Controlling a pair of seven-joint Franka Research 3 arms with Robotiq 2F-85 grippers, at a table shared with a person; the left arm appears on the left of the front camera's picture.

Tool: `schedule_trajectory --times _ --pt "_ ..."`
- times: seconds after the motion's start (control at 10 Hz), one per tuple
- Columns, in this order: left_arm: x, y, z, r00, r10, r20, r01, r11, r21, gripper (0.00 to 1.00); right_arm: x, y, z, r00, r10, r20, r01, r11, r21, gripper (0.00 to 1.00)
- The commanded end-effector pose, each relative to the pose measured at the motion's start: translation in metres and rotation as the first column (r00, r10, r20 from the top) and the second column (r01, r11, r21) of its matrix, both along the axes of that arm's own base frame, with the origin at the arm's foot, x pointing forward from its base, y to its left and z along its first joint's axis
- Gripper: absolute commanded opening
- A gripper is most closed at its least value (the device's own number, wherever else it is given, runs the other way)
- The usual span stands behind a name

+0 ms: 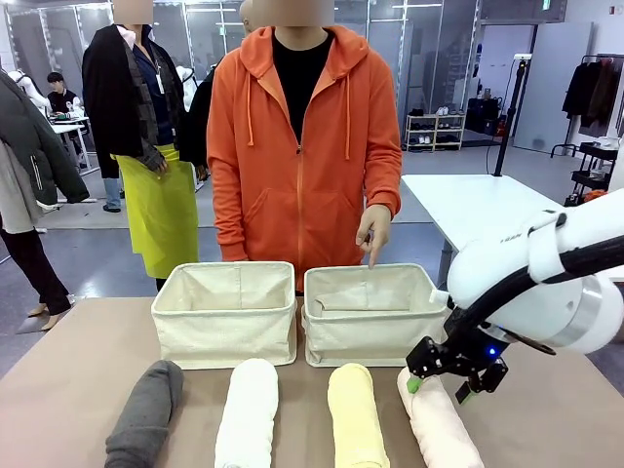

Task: Divide the towels into two baskets.
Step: Pick up one hotel-folded towel and place it in the Fabric basket indicated by the person.

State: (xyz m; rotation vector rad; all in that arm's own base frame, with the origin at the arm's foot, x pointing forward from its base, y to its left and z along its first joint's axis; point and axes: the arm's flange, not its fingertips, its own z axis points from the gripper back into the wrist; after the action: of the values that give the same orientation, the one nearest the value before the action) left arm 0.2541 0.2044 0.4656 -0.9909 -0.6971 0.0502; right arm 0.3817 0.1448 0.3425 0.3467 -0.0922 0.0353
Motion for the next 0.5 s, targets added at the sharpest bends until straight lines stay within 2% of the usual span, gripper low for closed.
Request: schedule_trajectory --times 0.0,0.3,0.4 --pt "0.0 0.003 0.001 0.999 -0.009 0.037 0.01 1.0 -0.013 1.0 -0.065 -0.005 -0.029 1.0 -0.022 0.01 0.022 0.998 -0.051 1.0" --pt "0.0 0.003 0.001 0.999 -0.009 0.037 0.01 1.0 -0.013 1.0 -0.071 0.001 -0.045 1.0 0.013 -0.006 -0.014 0.996 -0.087 1.0" --pt "0.0 0.003 0.001 0.999 -0.009 0.037 0.01 1.0 -0.013 1.0 -0.073 0.002 -0.048 1.0 0.029 -0.009 -0.03 0.995 -0.1 0.93"
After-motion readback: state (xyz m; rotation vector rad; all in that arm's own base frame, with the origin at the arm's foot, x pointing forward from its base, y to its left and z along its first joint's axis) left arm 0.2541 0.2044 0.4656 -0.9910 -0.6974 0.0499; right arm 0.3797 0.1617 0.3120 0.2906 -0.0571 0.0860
